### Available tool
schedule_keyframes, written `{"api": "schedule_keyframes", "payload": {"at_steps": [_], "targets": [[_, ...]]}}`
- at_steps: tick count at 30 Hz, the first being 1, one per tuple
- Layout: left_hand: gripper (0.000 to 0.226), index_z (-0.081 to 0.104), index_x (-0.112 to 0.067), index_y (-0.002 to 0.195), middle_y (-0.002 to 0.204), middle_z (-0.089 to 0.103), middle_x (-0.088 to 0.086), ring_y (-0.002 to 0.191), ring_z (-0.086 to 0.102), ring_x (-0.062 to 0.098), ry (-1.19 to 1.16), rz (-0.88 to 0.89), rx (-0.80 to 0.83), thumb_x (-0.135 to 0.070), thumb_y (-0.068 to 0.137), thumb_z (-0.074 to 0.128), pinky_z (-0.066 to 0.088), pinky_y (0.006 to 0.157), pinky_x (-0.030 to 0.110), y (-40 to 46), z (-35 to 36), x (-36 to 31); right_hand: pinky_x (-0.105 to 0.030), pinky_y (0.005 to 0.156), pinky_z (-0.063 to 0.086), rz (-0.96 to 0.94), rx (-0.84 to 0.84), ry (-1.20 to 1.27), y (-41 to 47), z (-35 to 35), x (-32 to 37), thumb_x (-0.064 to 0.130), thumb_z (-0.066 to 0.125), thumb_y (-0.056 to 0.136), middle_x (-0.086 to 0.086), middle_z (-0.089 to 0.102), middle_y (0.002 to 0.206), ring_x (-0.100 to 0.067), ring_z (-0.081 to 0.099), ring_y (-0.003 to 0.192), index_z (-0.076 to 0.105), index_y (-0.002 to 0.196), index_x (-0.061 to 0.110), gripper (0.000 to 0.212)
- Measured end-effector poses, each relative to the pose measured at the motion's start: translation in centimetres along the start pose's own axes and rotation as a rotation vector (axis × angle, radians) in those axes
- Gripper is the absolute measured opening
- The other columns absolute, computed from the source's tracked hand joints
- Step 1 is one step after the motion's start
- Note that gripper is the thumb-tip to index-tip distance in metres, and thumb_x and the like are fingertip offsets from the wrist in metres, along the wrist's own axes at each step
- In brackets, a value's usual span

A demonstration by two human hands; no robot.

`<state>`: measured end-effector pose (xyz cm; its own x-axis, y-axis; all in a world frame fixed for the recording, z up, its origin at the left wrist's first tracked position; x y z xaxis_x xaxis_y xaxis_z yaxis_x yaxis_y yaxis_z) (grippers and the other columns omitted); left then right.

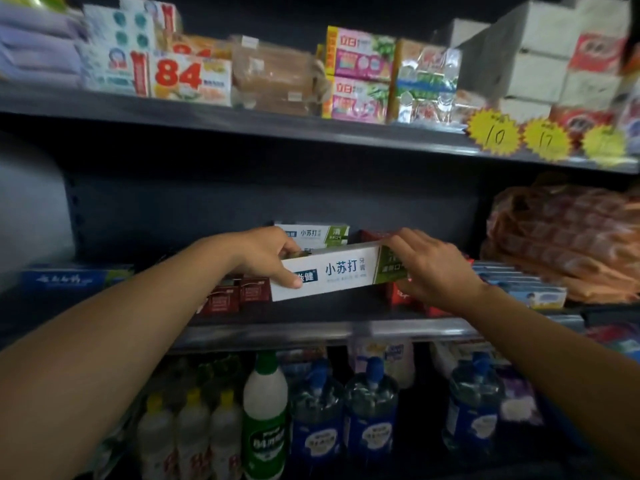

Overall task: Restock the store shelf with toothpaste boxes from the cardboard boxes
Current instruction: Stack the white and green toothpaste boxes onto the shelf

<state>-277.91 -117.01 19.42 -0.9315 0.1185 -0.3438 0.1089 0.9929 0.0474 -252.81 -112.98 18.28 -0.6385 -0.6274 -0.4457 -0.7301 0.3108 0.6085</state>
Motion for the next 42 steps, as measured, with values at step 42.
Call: {"api": "schedule_keyframes", "payload": {"at_steps": [42], "targets": [[0.023,0.066,-0.003,0.101,0.109,0.063,0.016,0.099,0.061,0.027,0.473,-0.26,-0.238,-0.01,0.081,0.074,0.045,0.075,0.028,24.0,3.7,10.6,-0.034,0.091,0.047,0.19,0.468,0.153,14.8,29.3,-8.1,0.012,0.06,0.087,-0.007,0.053,0.126,-0.024,0.054,0.111,0.052,0.12,0.016,0.034]]}}
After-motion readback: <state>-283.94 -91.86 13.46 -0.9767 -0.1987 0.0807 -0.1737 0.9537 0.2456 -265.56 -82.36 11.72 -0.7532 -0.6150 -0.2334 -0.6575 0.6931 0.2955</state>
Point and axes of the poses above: each hand's wrist, its own y-axis towards the middle knuckle, its own z-axis out of the palm, x = y × z, the point moved 4 cm from there along y, towards the middle knuckle
